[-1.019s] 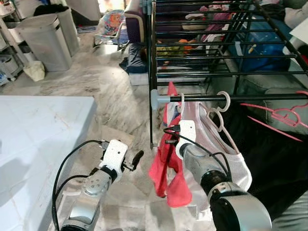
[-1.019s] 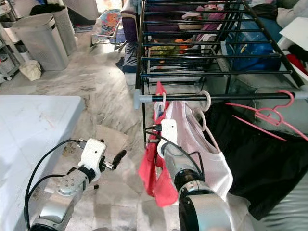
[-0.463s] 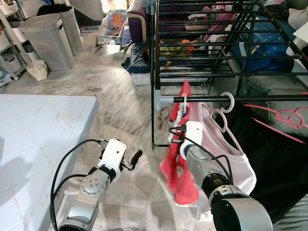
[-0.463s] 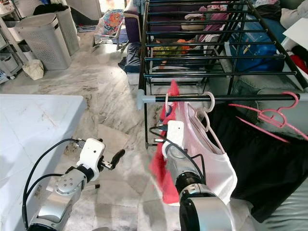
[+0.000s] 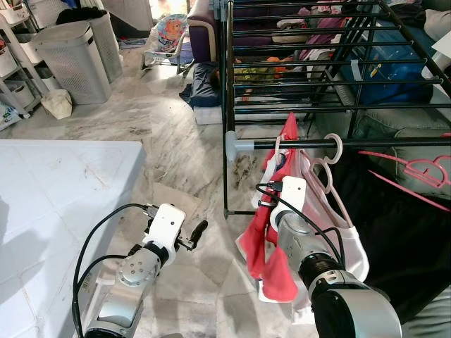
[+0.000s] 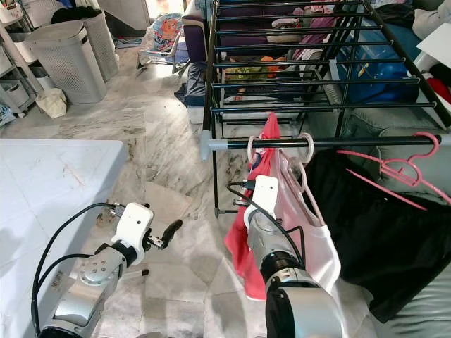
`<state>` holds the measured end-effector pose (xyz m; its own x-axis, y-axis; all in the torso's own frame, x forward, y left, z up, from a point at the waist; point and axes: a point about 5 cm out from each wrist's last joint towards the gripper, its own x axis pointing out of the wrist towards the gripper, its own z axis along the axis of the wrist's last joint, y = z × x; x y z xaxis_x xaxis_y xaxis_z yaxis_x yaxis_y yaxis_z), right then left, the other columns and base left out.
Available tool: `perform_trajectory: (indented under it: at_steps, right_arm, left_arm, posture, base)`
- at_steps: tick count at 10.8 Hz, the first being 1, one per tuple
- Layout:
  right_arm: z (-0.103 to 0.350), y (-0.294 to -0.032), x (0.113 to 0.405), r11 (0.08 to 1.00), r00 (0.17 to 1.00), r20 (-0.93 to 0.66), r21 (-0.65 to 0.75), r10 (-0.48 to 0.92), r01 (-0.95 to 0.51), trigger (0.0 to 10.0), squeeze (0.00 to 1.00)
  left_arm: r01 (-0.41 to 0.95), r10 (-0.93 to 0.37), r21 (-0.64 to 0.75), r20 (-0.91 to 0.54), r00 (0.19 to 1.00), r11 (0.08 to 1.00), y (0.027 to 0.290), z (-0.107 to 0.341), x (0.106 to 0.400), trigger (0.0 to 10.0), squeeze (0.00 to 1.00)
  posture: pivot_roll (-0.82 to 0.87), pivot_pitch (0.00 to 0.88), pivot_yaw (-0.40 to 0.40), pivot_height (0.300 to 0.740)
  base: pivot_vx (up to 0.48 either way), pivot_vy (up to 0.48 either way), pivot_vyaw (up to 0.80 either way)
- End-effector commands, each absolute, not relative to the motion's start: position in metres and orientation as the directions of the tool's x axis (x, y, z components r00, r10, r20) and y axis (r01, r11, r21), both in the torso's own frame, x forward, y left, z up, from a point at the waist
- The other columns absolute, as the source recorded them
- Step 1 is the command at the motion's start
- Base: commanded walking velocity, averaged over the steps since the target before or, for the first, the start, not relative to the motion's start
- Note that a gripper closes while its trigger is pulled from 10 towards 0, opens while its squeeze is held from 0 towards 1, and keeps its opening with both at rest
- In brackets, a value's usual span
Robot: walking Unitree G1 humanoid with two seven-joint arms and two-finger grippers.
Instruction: Hang hanger
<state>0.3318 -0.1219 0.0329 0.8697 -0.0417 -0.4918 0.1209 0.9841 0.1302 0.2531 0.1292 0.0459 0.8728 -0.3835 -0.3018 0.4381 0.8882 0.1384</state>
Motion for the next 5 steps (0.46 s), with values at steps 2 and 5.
perform_trajectory:
  at_steps: [2, 5]
  right_arm:
    - [0.019, -0.105, 0.322, 0.987, 0.82, -0.569, 0.156, 0.059, 0.037, 10.0, 0.0]
    - [0.02, -0.074, 0.318, 0.971, 0.78, -0.583, 0.197, 0.228, -0.136, 10.0, 0.0]
  left_arm:
    - [0.455, -0.395, 0.159, -0.305, 0.867, 0.876, 0.13, 0.049, 0.255, 10.0, 0.0]
    - [0.441, -0.384, 0.152, -0.301, 0.873, 0.884, 0.125, 0.048, 0.256, 10.0, 0.0]
  posture:
    - [0.05, 0.0, 0.074, 0.74]
    - [0.05, 0.0, 0.048, 0.74]
  base:
    - [0.0, 0.0, 0.0]
    - [0.0, 0.0, 0.0]
